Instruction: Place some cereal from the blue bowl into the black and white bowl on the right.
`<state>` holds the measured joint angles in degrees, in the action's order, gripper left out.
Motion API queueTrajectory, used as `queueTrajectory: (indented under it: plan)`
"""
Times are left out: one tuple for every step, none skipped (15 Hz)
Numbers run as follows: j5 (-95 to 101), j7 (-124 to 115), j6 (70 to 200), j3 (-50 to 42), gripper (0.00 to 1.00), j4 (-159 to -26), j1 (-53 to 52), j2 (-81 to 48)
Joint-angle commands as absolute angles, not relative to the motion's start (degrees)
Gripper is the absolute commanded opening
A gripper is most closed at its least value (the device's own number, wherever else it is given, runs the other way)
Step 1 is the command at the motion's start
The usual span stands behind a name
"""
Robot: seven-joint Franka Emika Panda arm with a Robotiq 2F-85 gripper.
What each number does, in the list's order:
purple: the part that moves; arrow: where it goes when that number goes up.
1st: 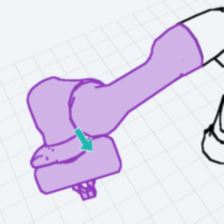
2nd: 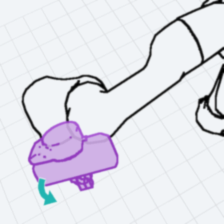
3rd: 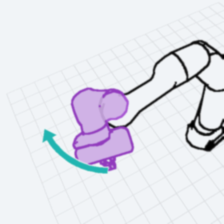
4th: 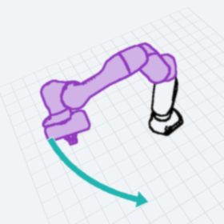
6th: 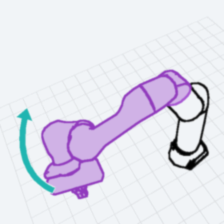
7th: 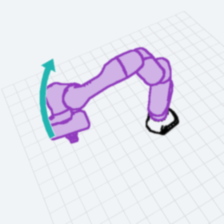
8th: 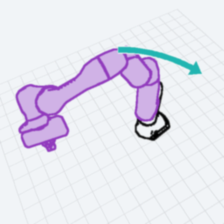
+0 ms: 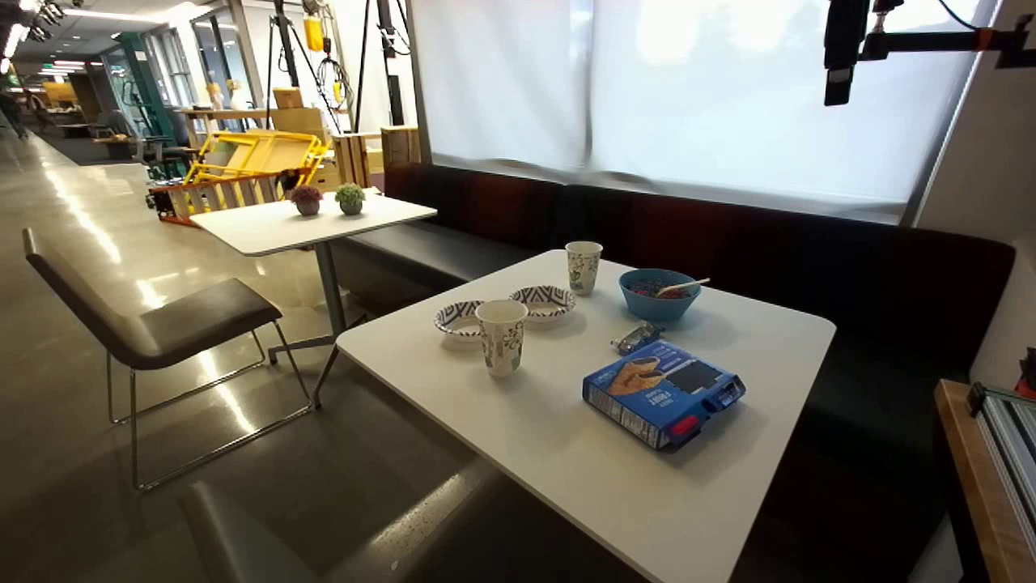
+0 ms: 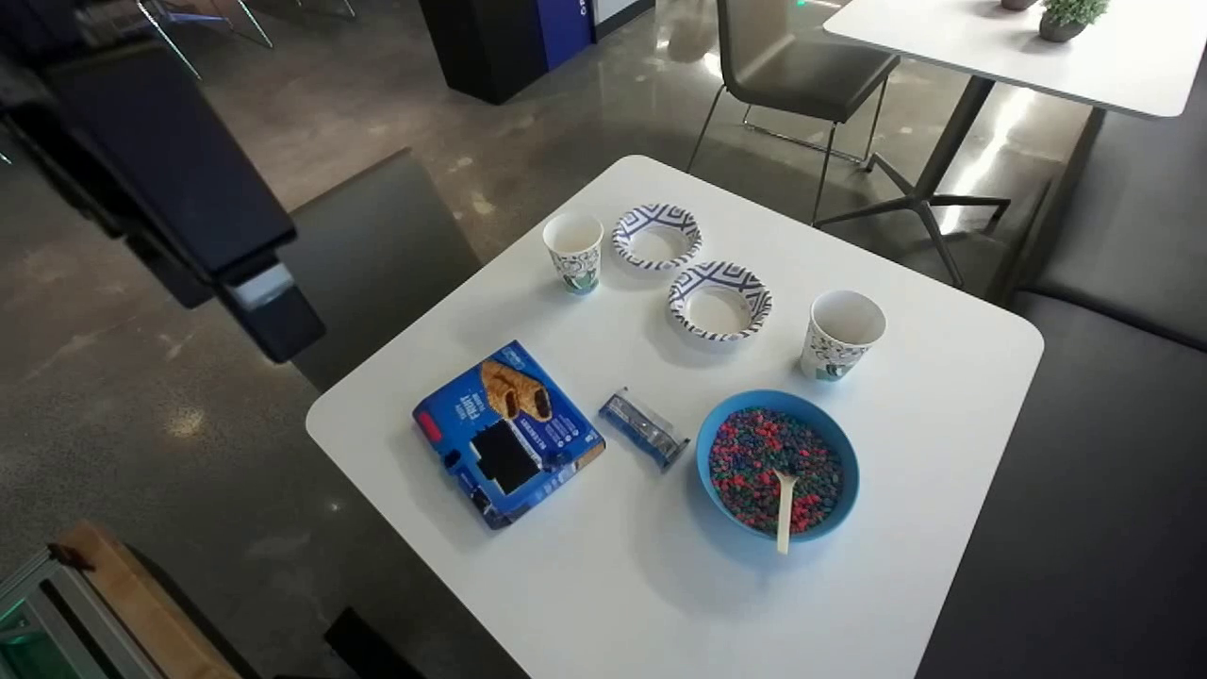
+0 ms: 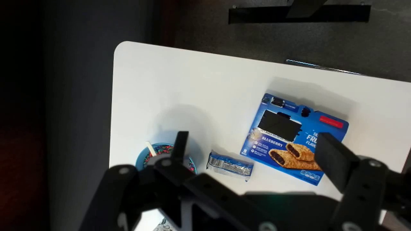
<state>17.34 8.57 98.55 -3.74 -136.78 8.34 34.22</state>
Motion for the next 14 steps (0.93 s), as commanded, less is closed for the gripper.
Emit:
queueTrajectory:
  plan:
    - [17.8, 8.1, 98.2, -4.7, 1.0, -136.6, 7.1, 34.2]
    - [17.8, 8.1, 98.2, -4.7, 1.0, -136.6, 7.1, 34.2]
    - [18.8, 10.7, 99.6, -5.8, 1.0, -136.3, 6.9, 32.9]
    - [19.4, 12.1, 100.4, -6.5, 1.0, -136.1, 6.9, 32.1]
    - [20.5, 14.1, 102.2, -7.4, 1.0, -136.1, 6.9, 31.1]
    - [22.1, 17.5, 104.8, -8.9, 1.0, -136.0, 6.9, 29.5]
    - [22.5, 19.9, 105.9, -10.1, 1.0, -135.5, 7.0, 27.9]
    - [24.5, 23.8, 107.3, -11.3, 1.0, -134.9, 7.2, 25.8]
    - [23.7, 26.9, 109.8, -13.3, 1.0, -134.9, 7.0, 24.2]
    - [23.1, 29.0, 112.0, -14.4, 1.0, -134.9, 7.0, 22.7]
    - [23.3, 30.0, 115.8, -14.9, 1.0, -135.8, 7.1, 21.9]
    - [24.2, 30.0, 118.2, -14.5, 1.0, -136.6, 7.4, 21.1]
    - [25.2, 28.1, 120.1, -13.7, 1.0, -137.1, 7.9, 20.2]
    - [26.3, 26.6, 121.7, -12.9, 1.0, -137.4, 8.2, 19.4]
